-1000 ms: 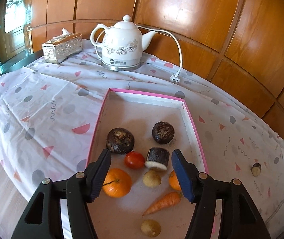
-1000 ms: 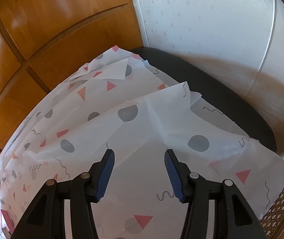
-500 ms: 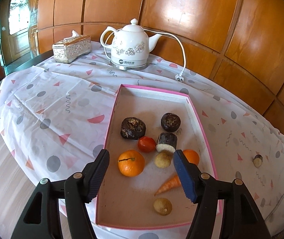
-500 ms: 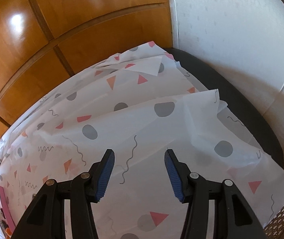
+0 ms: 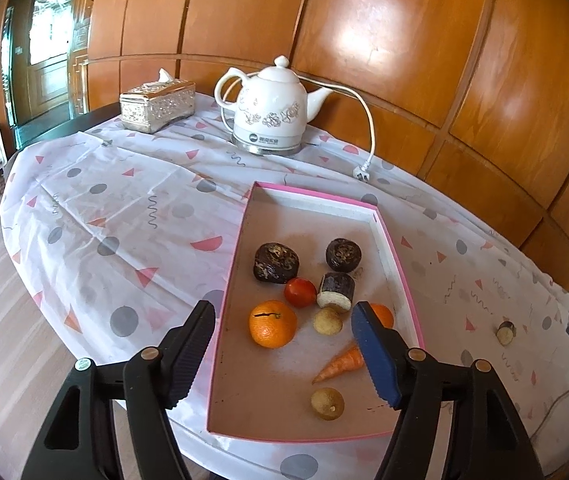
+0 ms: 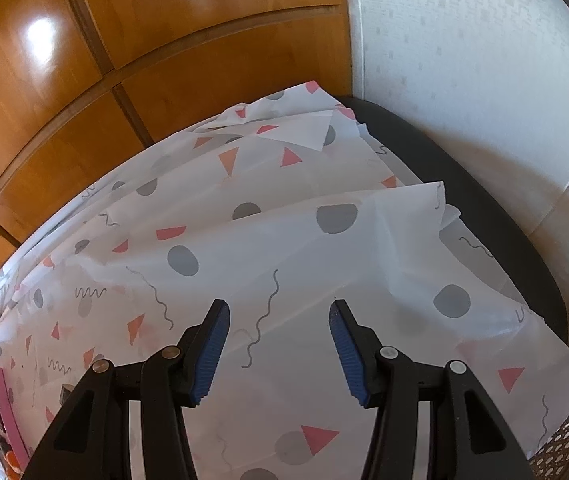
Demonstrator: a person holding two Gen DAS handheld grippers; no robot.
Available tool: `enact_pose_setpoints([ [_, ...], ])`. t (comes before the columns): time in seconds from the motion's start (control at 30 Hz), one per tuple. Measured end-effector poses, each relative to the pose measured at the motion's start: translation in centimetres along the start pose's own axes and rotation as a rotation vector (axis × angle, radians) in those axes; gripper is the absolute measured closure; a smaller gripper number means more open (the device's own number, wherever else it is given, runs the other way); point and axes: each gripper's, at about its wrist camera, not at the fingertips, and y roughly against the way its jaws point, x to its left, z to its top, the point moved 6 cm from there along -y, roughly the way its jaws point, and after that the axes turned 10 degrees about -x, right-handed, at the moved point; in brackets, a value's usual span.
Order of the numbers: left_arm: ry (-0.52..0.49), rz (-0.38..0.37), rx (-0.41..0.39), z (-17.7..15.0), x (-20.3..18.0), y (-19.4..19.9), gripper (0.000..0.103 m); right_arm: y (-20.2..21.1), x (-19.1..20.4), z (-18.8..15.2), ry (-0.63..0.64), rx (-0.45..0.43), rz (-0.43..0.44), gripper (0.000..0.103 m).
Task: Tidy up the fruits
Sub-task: 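Pull the left tool back from the tray, then move the right tool to the last dark slice and close on it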
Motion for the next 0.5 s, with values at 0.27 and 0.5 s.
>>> enact_pose_setpoints([
  [0.27,0.045,0.015,0.003,-0.4,1.9,0.2,0.031,-0.1,1.5,-0.3,0.069,0.001,0.018,0.050],
  [0.5,0.101,0.058,0.009,-0.8,4.7,-0.2,0.030,-0.2,2.7,-0.5,0.118,0.006,0.046,0.050],
])
